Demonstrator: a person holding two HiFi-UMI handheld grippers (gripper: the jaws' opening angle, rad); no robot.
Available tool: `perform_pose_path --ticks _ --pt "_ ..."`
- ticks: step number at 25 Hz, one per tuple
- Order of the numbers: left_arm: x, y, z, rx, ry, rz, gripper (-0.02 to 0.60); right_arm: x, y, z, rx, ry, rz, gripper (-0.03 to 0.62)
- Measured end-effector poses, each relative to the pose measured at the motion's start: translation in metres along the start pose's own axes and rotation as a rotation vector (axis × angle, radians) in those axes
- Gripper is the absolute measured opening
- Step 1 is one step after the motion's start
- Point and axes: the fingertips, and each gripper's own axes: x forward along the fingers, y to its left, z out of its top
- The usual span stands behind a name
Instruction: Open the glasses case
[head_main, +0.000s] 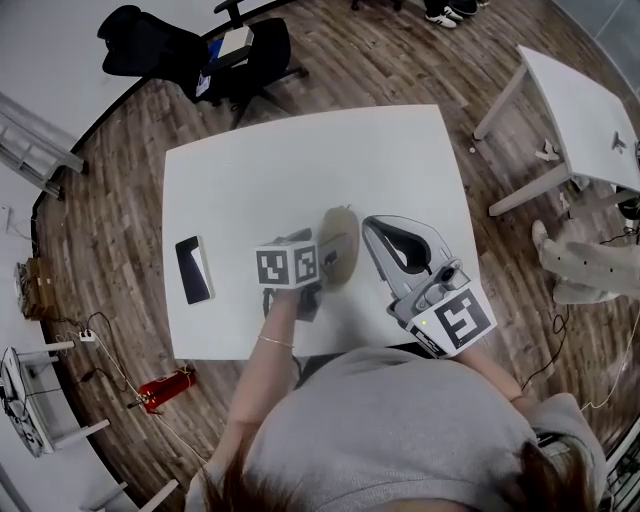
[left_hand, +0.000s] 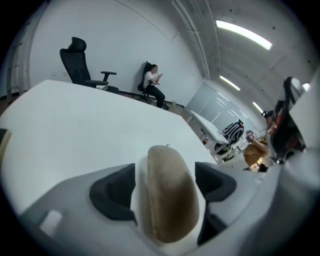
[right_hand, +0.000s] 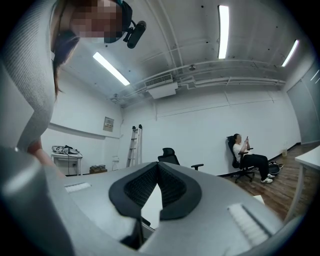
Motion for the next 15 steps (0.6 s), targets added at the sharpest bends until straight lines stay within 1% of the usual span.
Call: perform_pose_path --ticks 2,4,7,10,12,15 --pt "0.005 0.005 -0.005 -0.010 0.029 0.004 0.370 -0.001 0.002 0.001 0.002 -0.006 0.003 0.003" --pt "0.010 0.004 -0.008 -0.025 0.048 -0.007 0.383 -0.003 0.001 0.001 0.010 -0.007 -0.002 0.003" --pt "0.019 -0.005 -0.011 -0.038 0.078 -0.040 0.399 -0.008 -0.005 -0.001 0.028 -0.008 -0.018 0.003" --pt "0.032 -0.017 -0.018 -0.036 0.132 -0.059 0.427 -0.011 -0.008 -0.003 0.047 -0.013 -0.032 0.003" --pt "0.041 -0.026 -0.023 -0.025 0.181 -0.051 0.446 -0.012 -0.010 -0.003 0.050 -0.014 -0.035 0.003" --pt "0.053 -0.040 -0.028 0.029 0.233 -0.024 0.449 -0.012 -0.012 -0.003 0.045 -0.013 -0.041 0.003"
